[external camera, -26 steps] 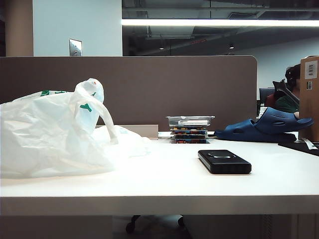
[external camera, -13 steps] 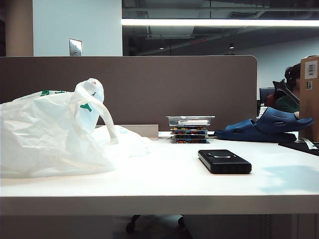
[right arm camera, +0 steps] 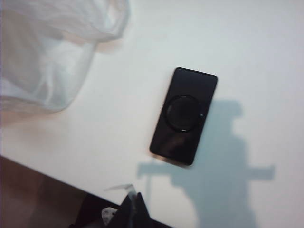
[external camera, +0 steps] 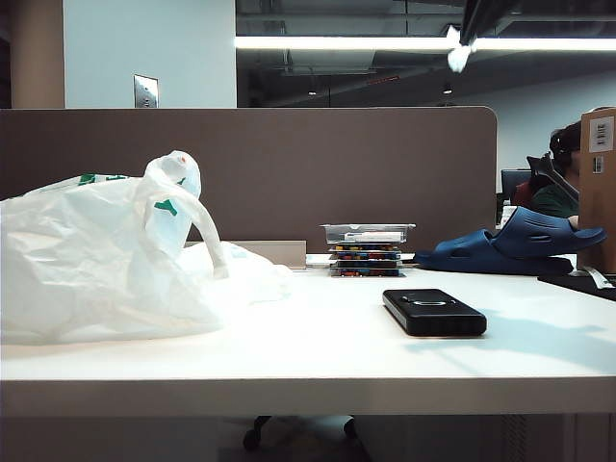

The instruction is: Put the power bank into the bag.

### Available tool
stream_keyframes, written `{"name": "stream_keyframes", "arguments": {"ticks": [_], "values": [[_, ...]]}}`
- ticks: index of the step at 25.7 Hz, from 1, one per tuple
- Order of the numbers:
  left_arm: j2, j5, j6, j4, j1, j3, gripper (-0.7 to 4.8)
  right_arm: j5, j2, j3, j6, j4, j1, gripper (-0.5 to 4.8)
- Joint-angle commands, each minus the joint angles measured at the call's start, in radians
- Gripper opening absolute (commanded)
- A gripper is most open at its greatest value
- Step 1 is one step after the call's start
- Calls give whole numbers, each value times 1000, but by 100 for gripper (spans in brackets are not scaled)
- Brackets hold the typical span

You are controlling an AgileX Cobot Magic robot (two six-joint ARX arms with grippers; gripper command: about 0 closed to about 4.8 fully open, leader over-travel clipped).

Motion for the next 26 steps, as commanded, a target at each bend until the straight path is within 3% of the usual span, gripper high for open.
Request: {"name": "stream_keyframes", "arguments": {"ticks": [1, 16, 20, 22, 26], "values": [[0, 6, -2, 4, 2, 5, -5, 31, 26, 4, 0, 51, 2, -9], [0, 6, -3, -15, 2, 5, -5, 93, 197, 4, 113, 93, 4, 6], [0, 6, -3, -14, 2, 5, -5, 94, 242, 4, 136, 93, 17, 56], [0, 6, -3, -14, 2, 5, -5, 94, 274, 3, 156, 93, 27, 131], [0, 6, -3, -14, 2, 5, -5, 98, 299, 3, 191, 93, 28, 216]]}}
